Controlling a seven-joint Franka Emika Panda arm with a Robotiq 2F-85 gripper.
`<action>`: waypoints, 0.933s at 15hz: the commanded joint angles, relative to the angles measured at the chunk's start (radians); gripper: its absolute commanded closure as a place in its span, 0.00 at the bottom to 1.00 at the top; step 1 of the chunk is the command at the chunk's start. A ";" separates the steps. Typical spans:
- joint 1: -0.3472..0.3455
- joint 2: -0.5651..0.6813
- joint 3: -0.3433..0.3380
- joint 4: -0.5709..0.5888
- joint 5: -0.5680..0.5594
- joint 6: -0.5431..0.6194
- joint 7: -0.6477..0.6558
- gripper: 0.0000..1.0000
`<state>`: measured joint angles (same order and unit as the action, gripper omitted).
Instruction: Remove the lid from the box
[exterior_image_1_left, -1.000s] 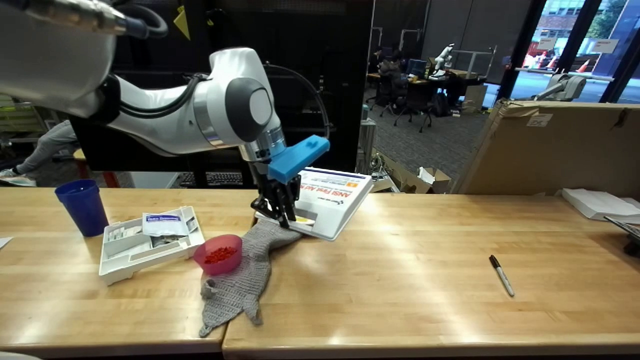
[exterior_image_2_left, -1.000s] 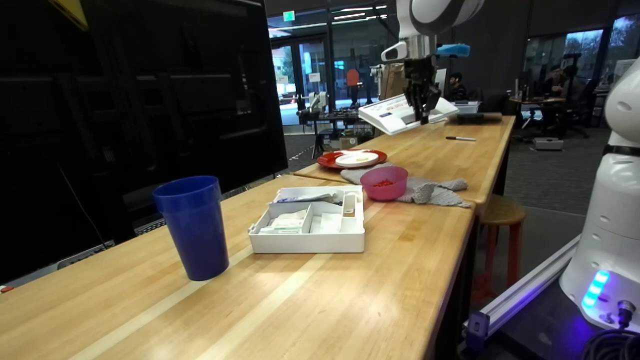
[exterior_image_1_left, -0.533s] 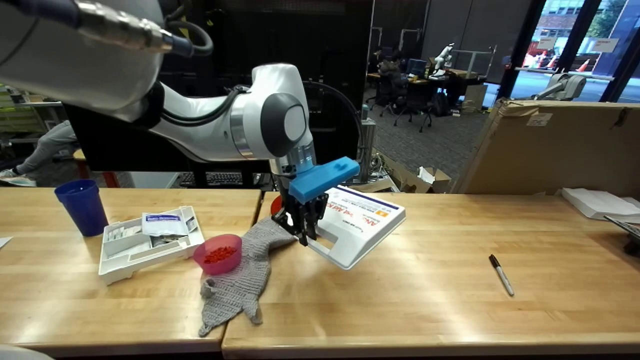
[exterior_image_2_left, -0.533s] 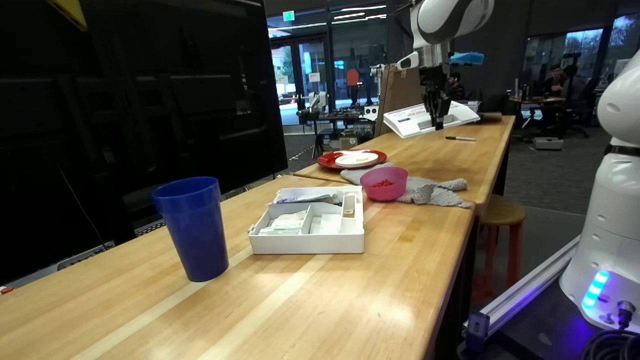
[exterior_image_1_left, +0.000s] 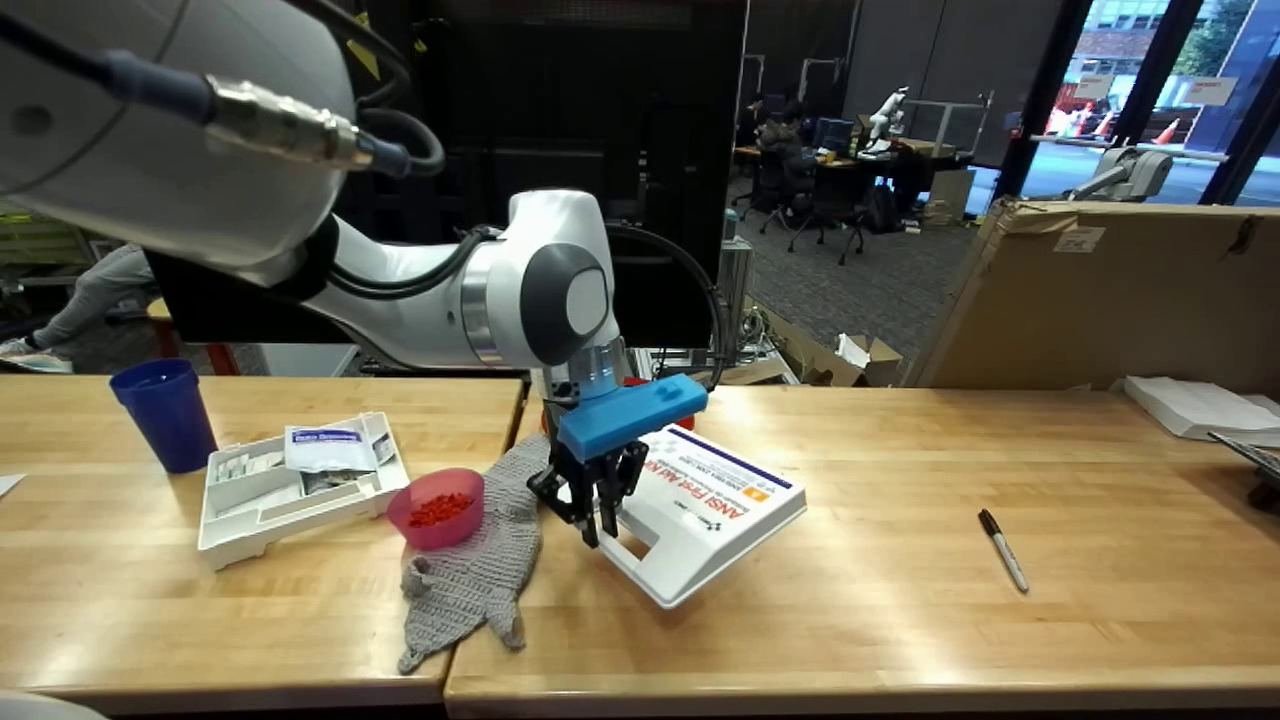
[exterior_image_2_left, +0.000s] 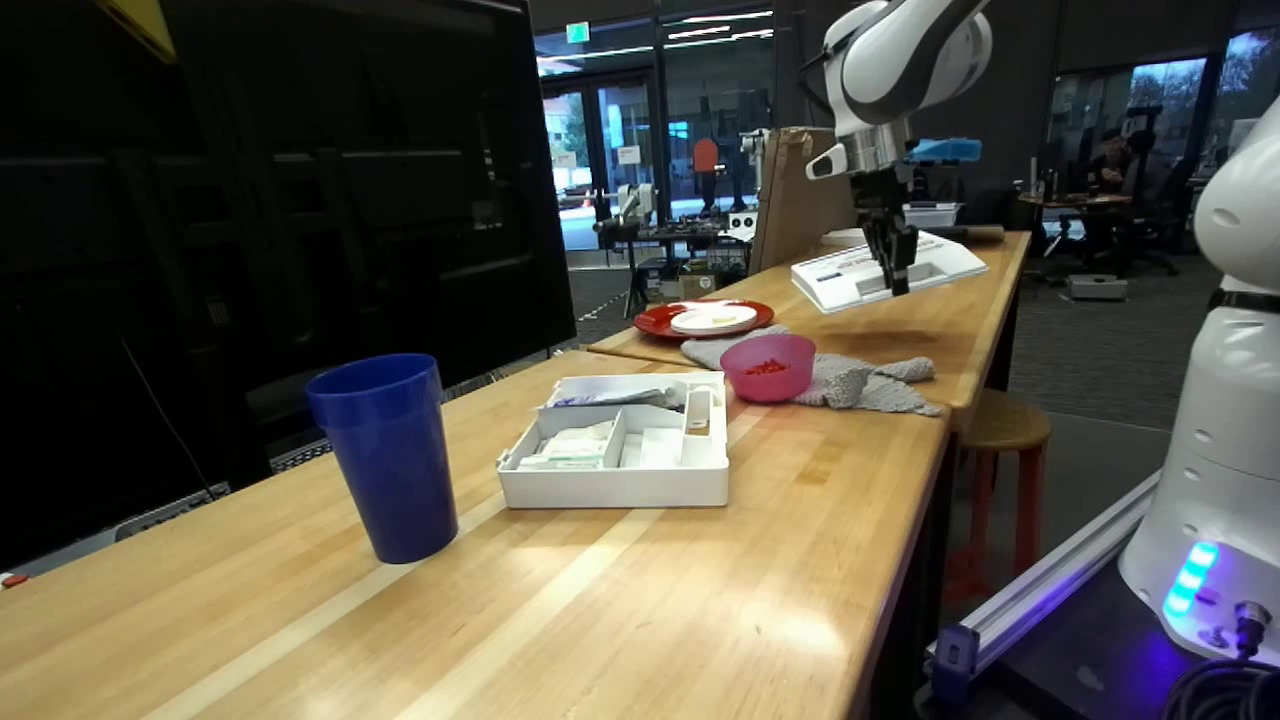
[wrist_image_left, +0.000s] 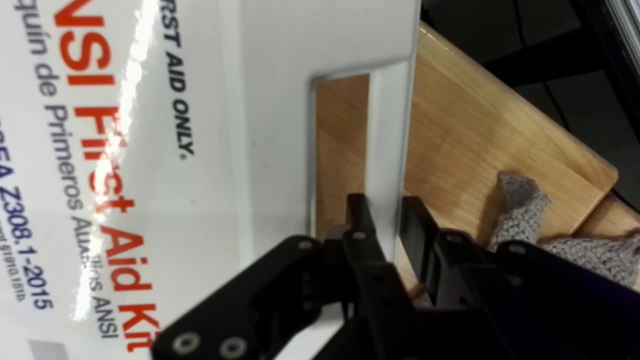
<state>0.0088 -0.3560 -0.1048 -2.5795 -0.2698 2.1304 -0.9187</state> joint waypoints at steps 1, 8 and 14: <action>-0.008 -0.034 -0.009 -0.041 0.013 -0.005 0.019 0.95; -0.006 -0.016 -0.028 -0.098 0.034 0.022 0.011 0.95; -0.003 -0.027 -0.032 -0.138 0.052 0.036 -0.011 0.43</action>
<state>0.0070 -0.3559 -0.1297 -2.6892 -0.2333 2.1476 -0.9105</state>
